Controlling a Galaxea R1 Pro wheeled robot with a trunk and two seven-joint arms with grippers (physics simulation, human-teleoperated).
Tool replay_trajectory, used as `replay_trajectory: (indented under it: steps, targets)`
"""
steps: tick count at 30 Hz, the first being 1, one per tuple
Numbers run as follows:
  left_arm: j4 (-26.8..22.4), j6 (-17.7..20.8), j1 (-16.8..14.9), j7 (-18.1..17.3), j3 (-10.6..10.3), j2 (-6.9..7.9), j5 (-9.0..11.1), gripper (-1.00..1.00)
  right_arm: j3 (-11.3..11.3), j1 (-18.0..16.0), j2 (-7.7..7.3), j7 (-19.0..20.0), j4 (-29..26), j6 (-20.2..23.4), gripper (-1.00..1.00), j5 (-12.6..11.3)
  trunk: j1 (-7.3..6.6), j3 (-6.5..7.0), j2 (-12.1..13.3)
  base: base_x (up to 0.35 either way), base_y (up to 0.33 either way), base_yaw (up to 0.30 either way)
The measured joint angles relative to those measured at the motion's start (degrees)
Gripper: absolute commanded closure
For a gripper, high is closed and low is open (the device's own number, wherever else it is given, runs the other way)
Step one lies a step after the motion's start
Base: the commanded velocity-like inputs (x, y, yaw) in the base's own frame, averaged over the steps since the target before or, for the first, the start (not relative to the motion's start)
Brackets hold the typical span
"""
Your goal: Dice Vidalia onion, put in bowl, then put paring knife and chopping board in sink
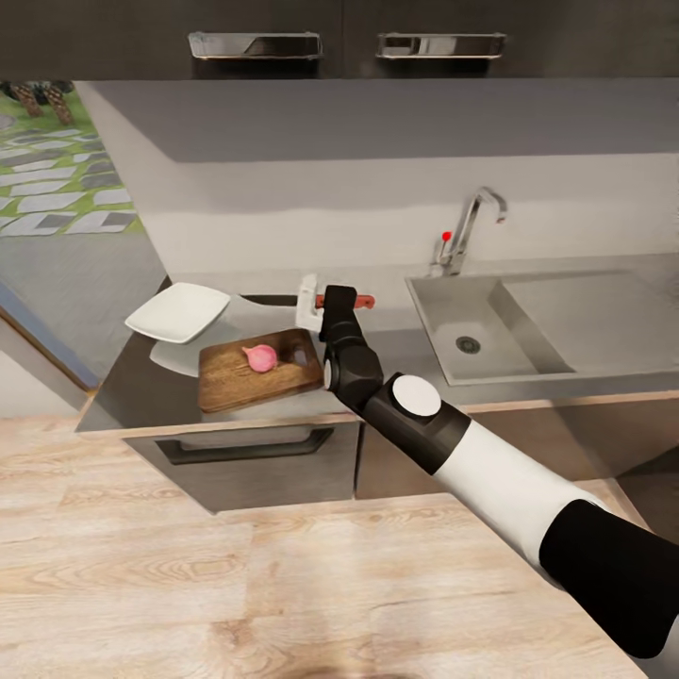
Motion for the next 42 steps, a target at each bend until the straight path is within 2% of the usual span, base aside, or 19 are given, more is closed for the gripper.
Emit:
replay_trajectory:
  steps: [7,12,15,20,22,25,42]
  targets:
    - [0.00,0.00,0.00,-0.01,0.00,0.03,-0.01,-1.00,0.58,0.07,0.44,0.08,1.34,-0.01,1.00,-0.01,0.00,0.00,-0.01,-0.003,-0.010,0.000]
    - [0.00,-0.01,0.00,-0.01,0.00,0.02,0.00,-1.00,6.52,0.09,0.92,-0.08,3.39,-0.01,1.00,-0.07,0.00,0.00,-0.01,0.000,0.000,0.000]
    - [0.00,0.00,0.00,-0.01,0.01,0.04,0.00,-1.00,7.99,0.09,1.51,-0.05,3.70,0.05,1.00,-0.25,0.00,0.00,-0.01,0.000,0.000,0.000]
    - [0.00,-0.01,0.00,-0.01,0.00,0.05,-0.01,-1.00,8.28,0.09,1.64,0.02,3.68,0.08,1.00,-0.84,0.00,0.00,-0.01,0.000,0.000,0.000]
    - [0.00,-0.01,0.00,-0.01,0.01,0.05,0.00,-1.00,8.35,0.09,1.67,-0.03,3.67,0.14,1.00,-2.16,0.00,0.00,-0.01,0.000,0.000,0.000]
    - [0.00,-0.02,0.00,-0.01,0.01,0.05,-0.01,-1.00,8.38,0.09,1.67,-0.10,3.67,0.20,1.00,-2.84,0.00,0.00,-0.01,0.000,0.000,0.000]
    - [0.00,-0.03,0.00,0.00,0.04,0.05,-0.01,-1.00,8.30,0.10,1.46,-0.12,3.66,0.16,1.00,-3.24,0.00,0.00,0.00,0.000,0.014,0.000]
